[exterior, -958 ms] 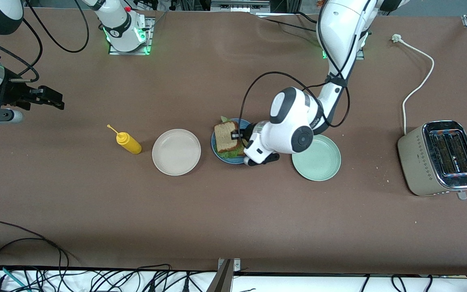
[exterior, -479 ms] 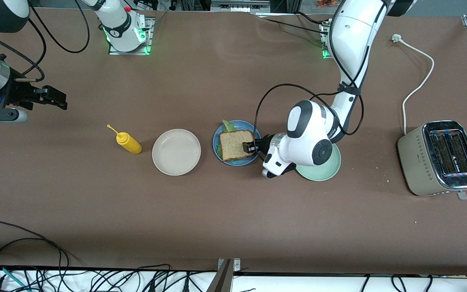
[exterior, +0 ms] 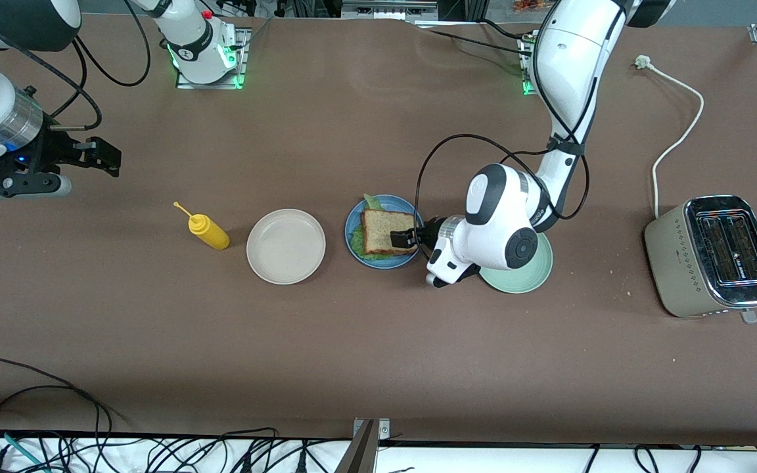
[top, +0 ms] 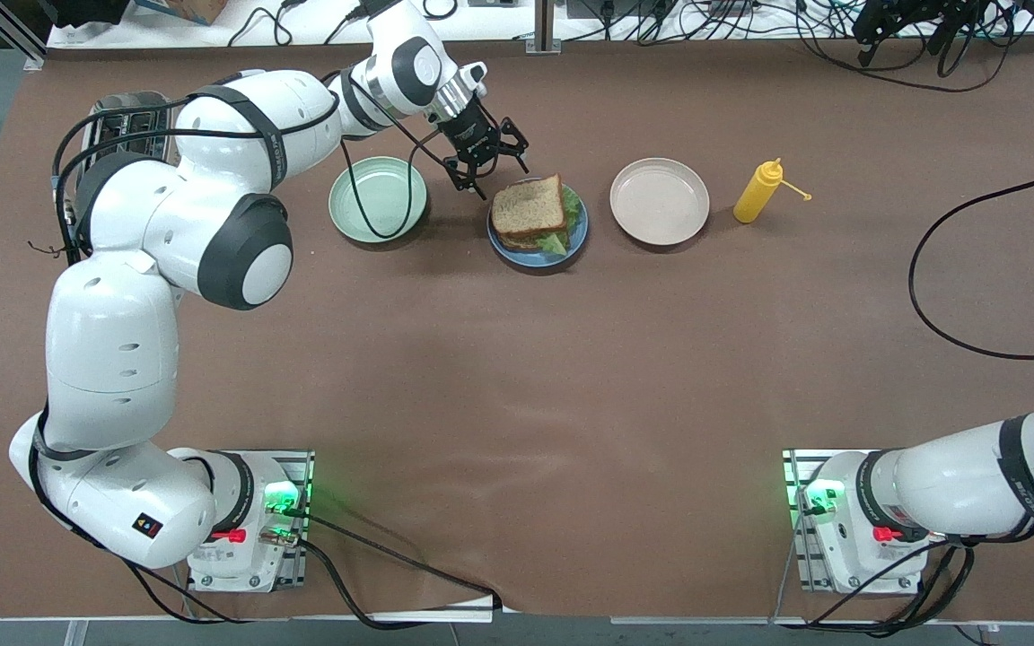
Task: Make sandwich in blue plate with both arms
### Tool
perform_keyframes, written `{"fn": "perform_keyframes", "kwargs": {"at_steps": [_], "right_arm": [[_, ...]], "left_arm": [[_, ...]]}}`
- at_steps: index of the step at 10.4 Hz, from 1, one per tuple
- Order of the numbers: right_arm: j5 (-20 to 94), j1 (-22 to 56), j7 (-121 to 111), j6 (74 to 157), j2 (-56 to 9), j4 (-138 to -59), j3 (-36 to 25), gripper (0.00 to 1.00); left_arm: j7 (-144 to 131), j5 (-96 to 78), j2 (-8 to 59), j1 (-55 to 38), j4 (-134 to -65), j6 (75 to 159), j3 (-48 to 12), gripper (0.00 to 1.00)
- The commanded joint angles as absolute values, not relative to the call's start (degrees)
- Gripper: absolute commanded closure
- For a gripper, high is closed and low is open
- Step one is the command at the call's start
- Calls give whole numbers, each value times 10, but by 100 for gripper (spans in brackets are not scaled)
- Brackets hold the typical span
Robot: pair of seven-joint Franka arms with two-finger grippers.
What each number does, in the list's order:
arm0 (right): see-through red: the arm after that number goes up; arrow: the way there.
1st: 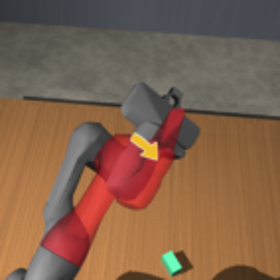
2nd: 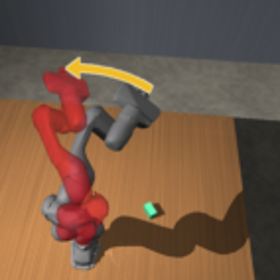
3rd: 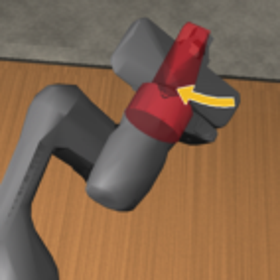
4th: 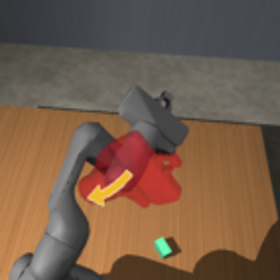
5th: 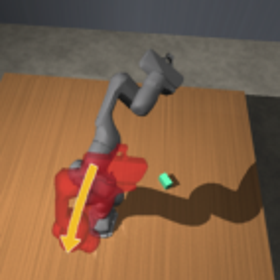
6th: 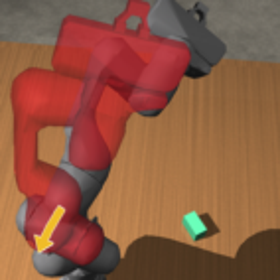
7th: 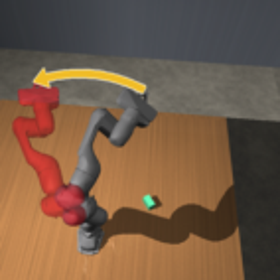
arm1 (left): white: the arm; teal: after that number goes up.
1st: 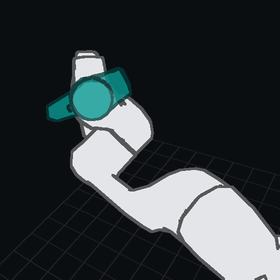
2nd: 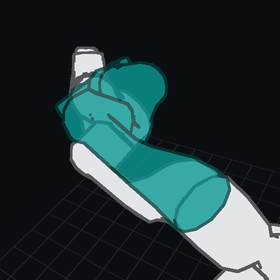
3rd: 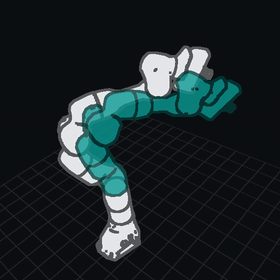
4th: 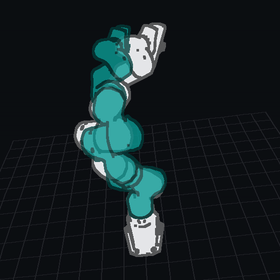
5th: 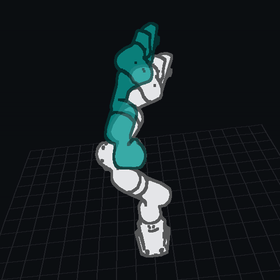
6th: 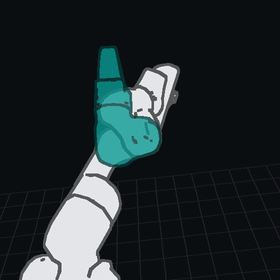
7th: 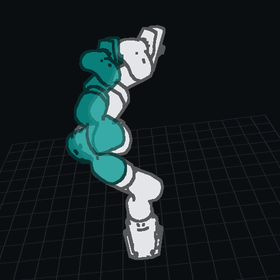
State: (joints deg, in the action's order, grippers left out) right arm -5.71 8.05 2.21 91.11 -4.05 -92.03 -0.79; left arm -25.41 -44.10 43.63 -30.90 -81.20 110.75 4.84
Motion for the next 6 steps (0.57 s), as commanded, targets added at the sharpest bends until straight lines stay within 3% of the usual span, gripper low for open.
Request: {"fn": "perform_keyframes", "kwargs": {"at_steps": [1, 4, 6], "right_arm": [[-65, 81, 25, 902, -46, -907, -9, 0], [-67, 81, 23, 903, -47, -907, -9, 0], [-68, 81, 18, 907, -47, -907, -9, 0]], "left_arm": [[-249, -414, 413, -282, -801, 1082, 55, 0], [-244, -247, 347, -227, -803, 1081, 43, 0], [-246, -235, 304, -177, -806, 1044, 43, 0]]}}
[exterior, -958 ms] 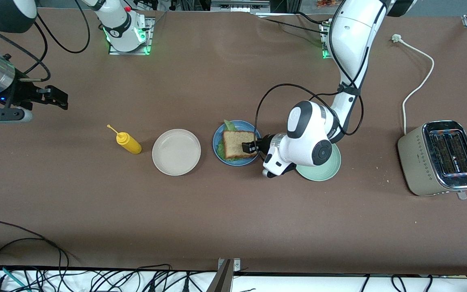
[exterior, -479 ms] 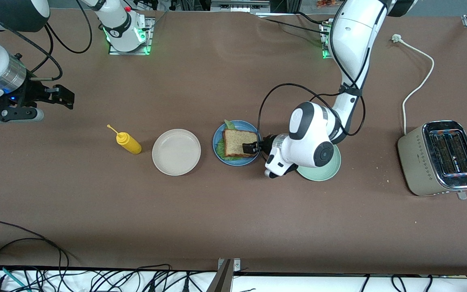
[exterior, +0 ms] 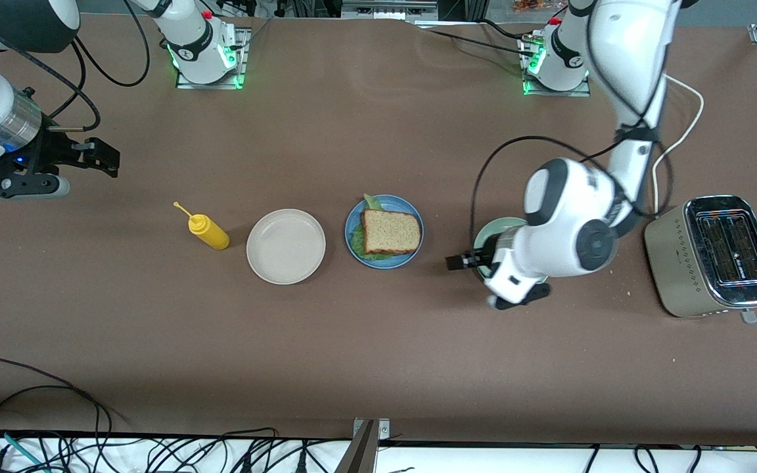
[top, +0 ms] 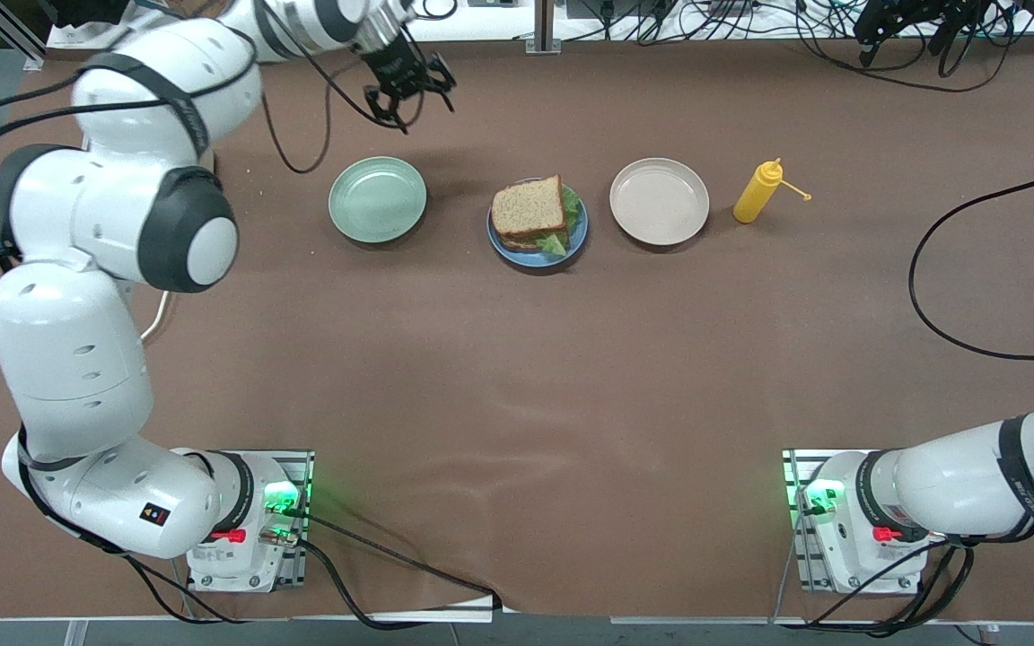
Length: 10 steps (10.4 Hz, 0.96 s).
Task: Make sandwich in blue plate with both arms
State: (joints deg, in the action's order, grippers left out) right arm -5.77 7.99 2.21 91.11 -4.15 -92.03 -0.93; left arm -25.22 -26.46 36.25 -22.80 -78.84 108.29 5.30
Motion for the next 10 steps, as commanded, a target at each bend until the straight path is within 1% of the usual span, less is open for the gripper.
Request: {"fn": "perform_keyframes", "kwargs": {"at_steps": [1, 3, 5, 7, 10], "right_arm": [[-66, 81, 23, 906, -47, -907, -9, 0], [-66, 77, 17, 906, -47, -907, -10, 0], [-66, 78, 17, 905, -47, -907, -10, 0], [-66, 80, 21, 904, -47, -907, -9, 0], [-67, 81, 18, 906, -47, -907, -9, 0]], "left_arm": [[-248, -235, 284, -146, -807, 1033, 44, 0], [-246, -228, 240, -106, -809, 1034, 49, 0], [-246, -167, 199, -94, -809, 1028, 49, 0], [-246, -106, 170, -95, -806, 994, 45, 0], [-250, -69, 124, -92, -804, 936, 47, 0]]}}
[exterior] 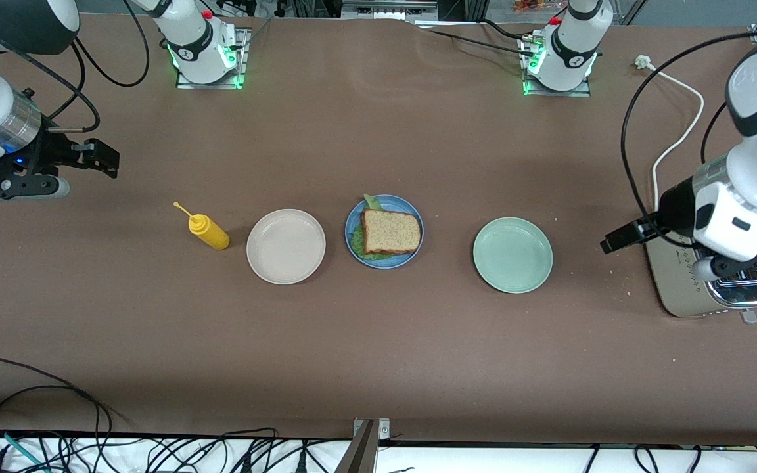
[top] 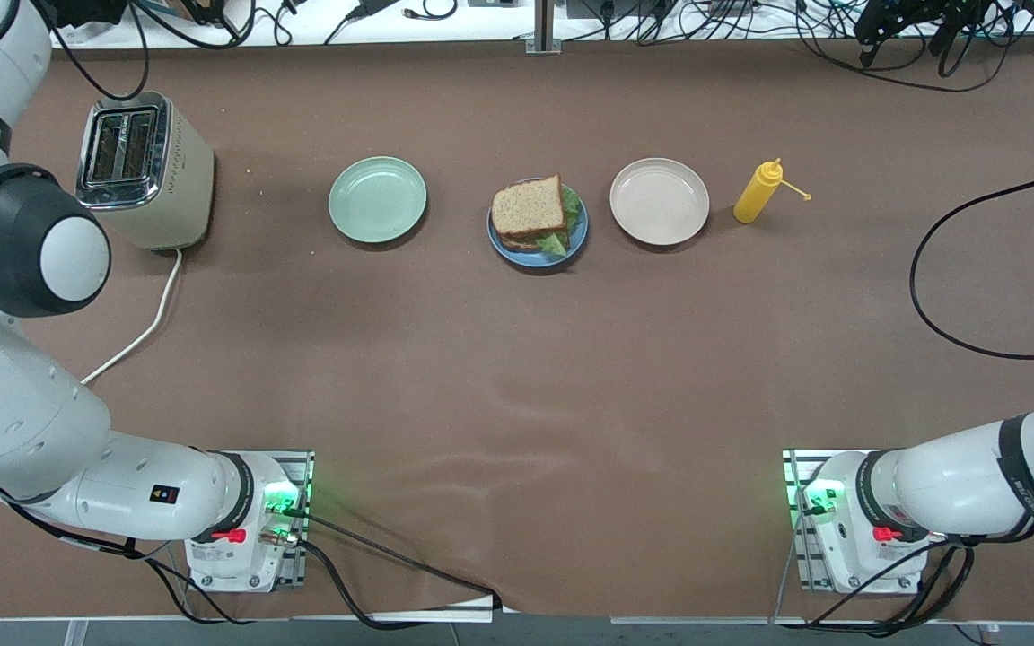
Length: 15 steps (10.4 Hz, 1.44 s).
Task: Make sandwich in blue plate with both arms
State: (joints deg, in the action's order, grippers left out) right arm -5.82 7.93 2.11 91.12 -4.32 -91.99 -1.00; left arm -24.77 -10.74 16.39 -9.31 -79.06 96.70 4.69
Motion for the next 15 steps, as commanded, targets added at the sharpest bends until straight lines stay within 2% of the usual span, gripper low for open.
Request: {"fn": "perform_keyframes", "kwargs": {"at_steps": [1, 5, 7, 11, 15], "right_arm": [[-67, 81, 18, 905, -47, -907, -9, 0], [-67, 80, 16, 904, -47, -907, -10, 0], [-67, 80, 16, 903, -47, -907, -10, 0], [-67, 81, 19, 902, -47, -907, -9, 0], [-66, 81, 17, 902, -47, -907, -9, 0]], "left_arm": [[-250, -39, 113, -89, -801, 925, 46, 0], [-250, -3, 44, -79, -809, 843, 45, 0], [-251, -3, 32, -75, -809, 809, 43, 0], [-249, -46, 8, -47, -823, 809, 26, 0], [-250, -1, 5, -54, -830, 810, 24, 0]]}}
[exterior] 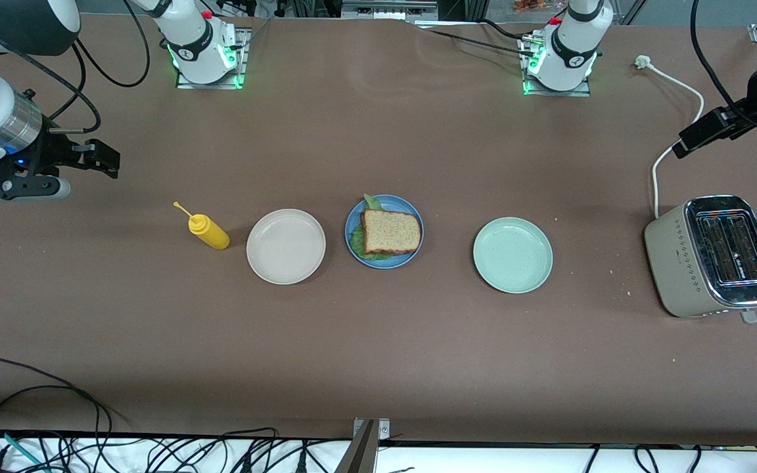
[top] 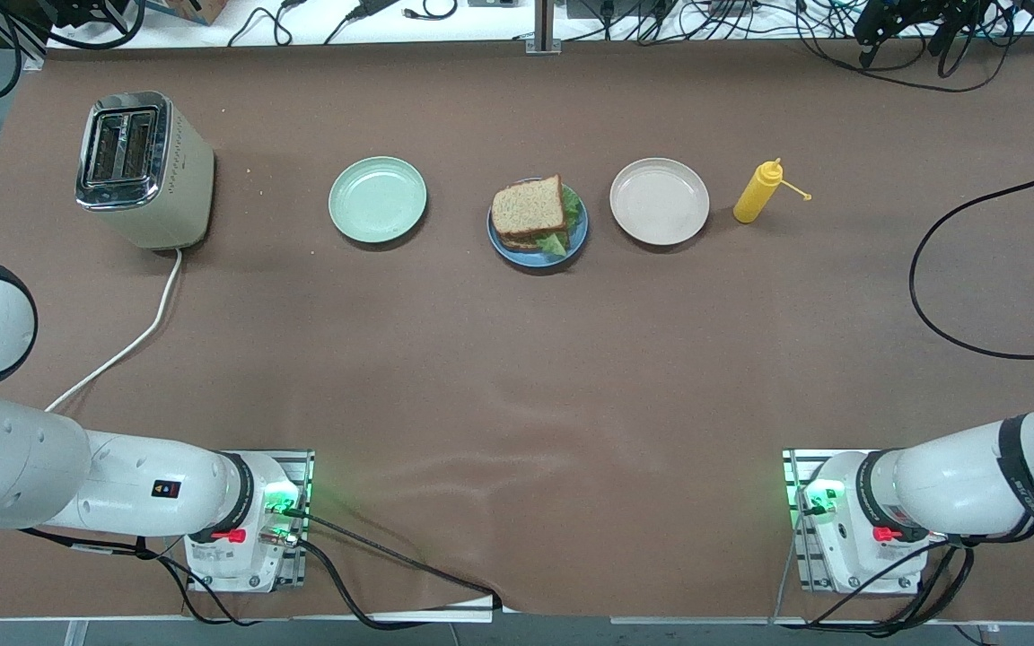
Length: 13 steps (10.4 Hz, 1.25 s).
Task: Make sandwich in blue plate with both arms
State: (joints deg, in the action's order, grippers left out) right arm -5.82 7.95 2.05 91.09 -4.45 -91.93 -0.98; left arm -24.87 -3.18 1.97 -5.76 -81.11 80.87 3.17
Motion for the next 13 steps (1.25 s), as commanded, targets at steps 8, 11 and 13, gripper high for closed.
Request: {"fn": "perform_keyframes", "kwargs": {"at_steps": [8, 11, 13], "right_arm": [[-67, 78, 15, 902, -48, -907, -10, 0], [-67, 77, 15, 902, -48, -907, -10, 0], [-66, 76, 15, 902, -52, -906, -11, 0]], "left_arm": [[-156, 50, 18, -54, -817, 805, 21, 0], [-122, 49, 17, -54, -815, 804, 18, 0], [-109, 42, 17, -50, -810, 805, 19, 0]]}}
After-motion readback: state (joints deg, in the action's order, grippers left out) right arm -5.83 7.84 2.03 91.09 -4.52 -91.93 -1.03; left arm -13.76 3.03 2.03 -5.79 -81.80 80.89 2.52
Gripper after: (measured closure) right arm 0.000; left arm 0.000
